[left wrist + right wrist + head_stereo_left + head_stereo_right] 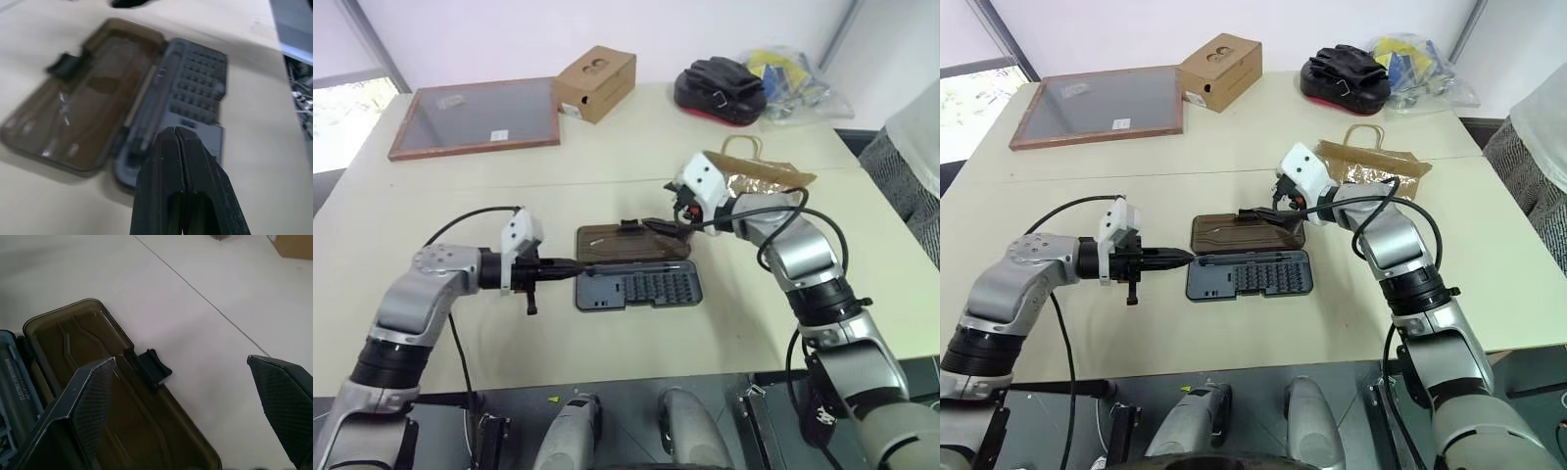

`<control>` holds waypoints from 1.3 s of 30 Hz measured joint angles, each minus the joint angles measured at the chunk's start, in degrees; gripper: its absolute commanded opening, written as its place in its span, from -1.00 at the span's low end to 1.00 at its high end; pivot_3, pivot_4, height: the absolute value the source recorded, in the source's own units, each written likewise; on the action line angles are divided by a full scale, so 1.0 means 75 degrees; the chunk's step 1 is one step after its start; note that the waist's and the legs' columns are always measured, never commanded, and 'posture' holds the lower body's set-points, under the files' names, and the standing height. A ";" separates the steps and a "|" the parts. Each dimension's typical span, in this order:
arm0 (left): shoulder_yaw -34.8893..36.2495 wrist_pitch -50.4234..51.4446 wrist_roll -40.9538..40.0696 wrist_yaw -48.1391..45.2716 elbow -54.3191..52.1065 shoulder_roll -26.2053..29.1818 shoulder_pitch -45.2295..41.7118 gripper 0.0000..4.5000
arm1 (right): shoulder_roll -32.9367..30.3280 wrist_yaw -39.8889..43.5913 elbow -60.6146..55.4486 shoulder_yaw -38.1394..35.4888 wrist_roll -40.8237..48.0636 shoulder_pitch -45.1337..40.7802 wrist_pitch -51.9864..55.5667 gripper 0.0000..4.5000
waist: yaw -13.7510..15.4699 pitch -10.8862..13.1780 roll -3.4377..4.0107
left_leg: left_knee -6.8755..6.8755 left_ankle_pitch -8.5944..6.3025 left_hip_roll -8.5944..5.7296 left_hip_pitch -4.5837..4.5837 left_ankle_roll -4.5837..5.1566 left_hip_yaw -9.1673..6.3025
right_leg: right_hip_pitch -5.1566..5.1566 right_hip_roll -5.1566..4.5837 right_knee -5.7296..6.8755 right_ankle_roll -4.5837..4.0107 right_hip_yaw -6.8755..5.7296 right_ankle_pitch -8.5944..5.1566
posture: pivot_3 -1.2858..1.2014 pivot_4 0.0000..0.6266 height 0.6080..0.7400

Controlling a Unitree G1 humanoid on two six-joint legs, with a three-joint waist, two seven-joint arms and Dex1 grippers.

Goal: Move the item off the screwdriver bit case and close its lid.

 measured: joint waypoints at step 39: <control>-0.0940 -0.1670 0.1113 0.0368 0.0485 -0.0336 0.0491 -1.00 | 0.0988 0.2290 0.6777 0.0709 -0.1818 -0.2570 -0.2998 0.89 | -0.0014 0.0000 0.0005 | 0.0003 0.0004 -0.0009 0.0004 -0.0008 0.0000 | -0.0003 0.0001 0.0013 -0.0002 0.0001 0.0003 | 0.03 -0.52 1.00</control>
